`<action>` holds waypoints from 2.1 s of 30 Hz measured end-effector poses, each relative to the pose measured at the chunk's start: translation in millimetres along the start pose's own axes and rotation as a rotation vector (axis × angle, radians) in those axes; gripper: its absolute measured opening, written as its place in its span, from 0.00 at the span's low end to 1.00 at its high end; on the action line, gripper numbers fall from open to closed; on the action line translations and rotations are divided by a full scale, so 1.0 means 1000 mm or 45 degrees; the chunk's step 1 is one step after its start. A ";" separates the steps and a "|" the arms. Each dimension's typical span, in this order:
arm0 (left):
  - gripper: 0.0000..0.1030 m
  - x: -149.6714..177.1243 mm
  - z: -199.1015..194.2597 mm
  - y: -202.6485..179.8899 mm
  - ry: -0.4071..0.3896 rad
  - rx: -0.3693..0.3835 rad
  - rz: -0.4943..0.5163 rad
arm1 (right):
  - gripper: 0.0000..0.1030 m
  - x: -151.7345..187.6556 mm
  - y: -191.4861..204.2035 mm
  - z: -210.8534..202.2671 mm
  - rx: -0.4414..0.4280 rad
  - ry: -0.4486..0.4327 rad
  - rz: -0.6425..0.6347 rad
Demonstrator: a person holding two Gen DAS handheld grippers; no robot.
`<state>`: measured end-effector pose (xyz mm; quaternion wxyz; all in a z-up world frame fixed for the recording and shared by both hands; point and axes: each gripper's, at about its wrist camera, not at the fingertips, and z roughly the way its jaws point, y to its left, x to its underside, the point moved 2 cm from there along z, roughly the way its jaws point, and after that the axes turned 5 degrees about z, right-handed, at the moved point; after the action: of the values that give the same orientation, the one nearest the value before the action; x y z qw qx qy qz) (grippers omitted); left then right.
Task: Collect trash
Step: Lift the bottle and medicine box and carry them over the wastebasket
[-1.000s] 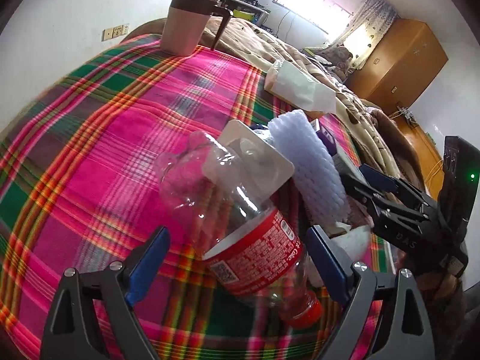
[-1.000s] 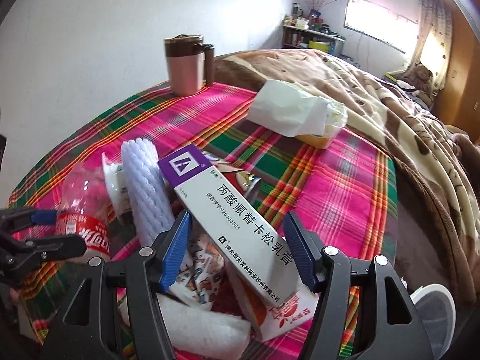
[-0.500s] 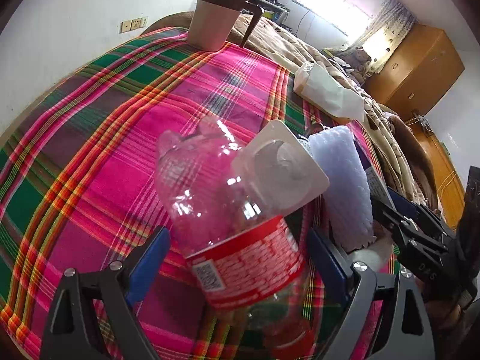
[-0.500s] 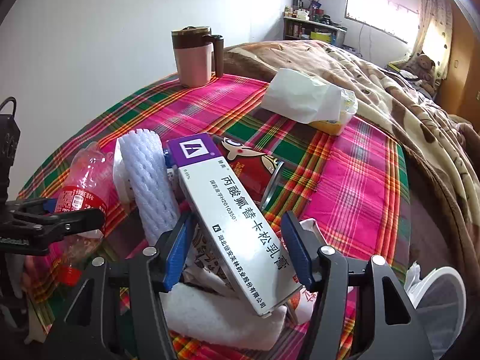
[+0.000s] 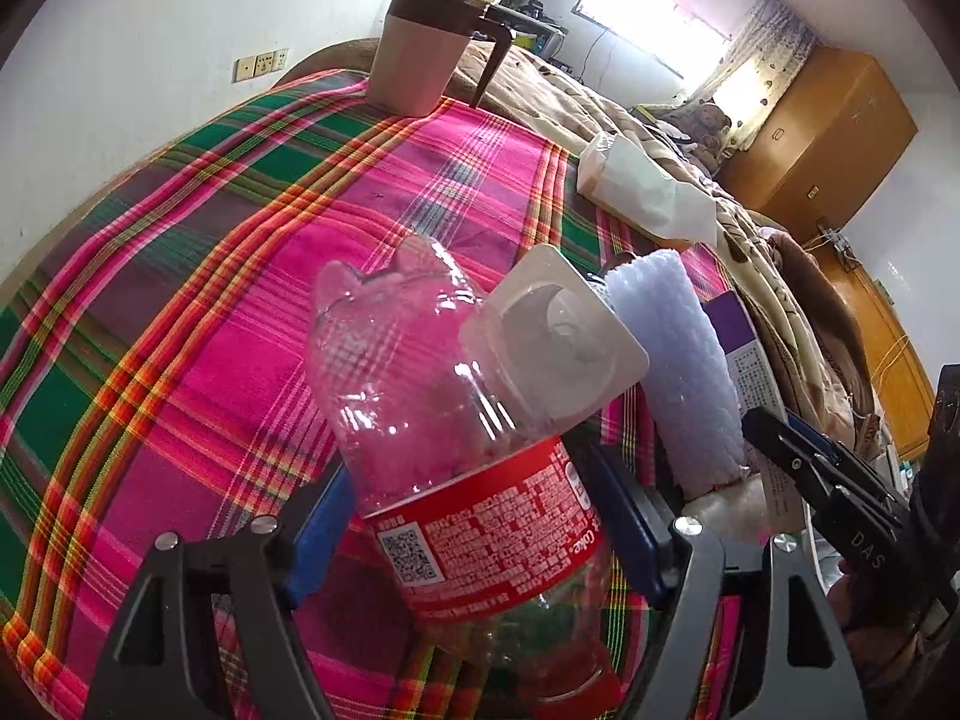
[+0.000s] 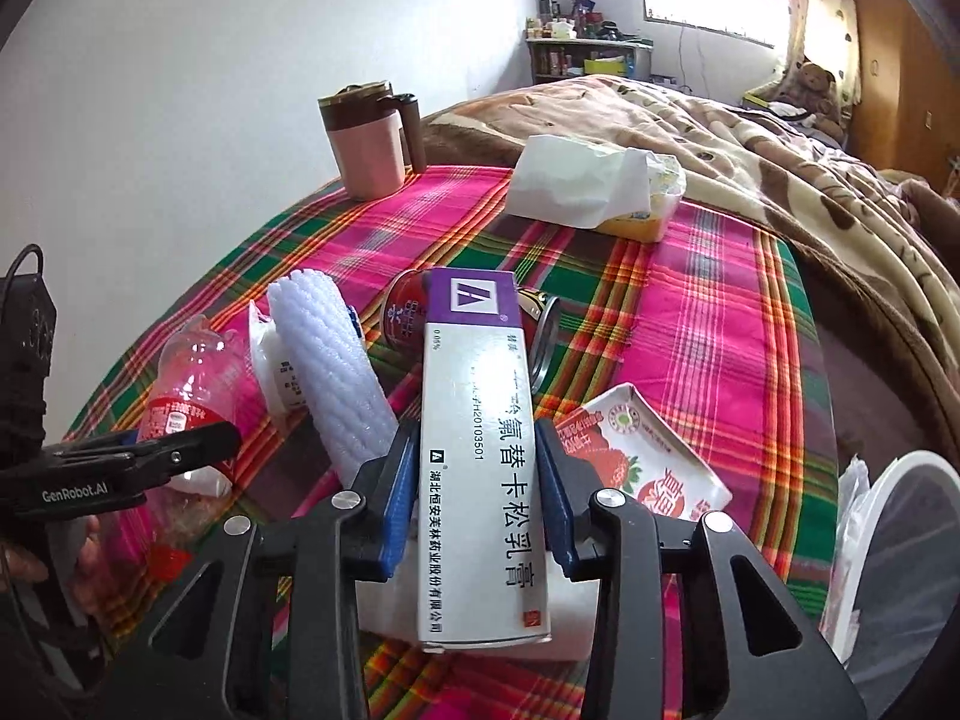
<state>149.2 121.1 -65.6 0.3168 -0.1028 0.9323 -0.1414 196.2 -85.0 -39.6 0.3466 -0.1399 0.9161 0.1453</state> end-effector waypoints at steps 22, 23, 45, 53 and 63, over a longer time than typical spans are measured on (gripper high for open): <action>0.66 0.007 -0.040 -0.055 -0.122 0.057 0.194 | 0.36 0.024 -0.020 -0.050 -0.017 -0.151 0.179; 0.66 0.007 -0.043 -0.059 -0.131 0.061 0.204 | 0.36 0.025 -0.022 -0.053 -0.015 -0.159 0.195; 0.63 0.012 -0.067 -0.126 -0.240 0.133 0.392 | 0.36 0.042 -0.055 -0.107 0.035 -0.323 0.334; 0.63 0.014 -0.070 -0.171 -0.254 0.236 0.498 | 0.36 0.051 -0.077 -0.133 0.098 -0.390 0.386; 0.63 0.022 -0.059 -0.243 -0.258 0.339 0.663 | 0.36 0.065 -0.119 -0.159 0.235 -0.444 0.506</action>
<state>120.2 -101.0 47.1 0.4444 0.1684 0.8642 -0.1653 96.9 -262.0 10.5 0.4750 0.1018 0.8614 0.1481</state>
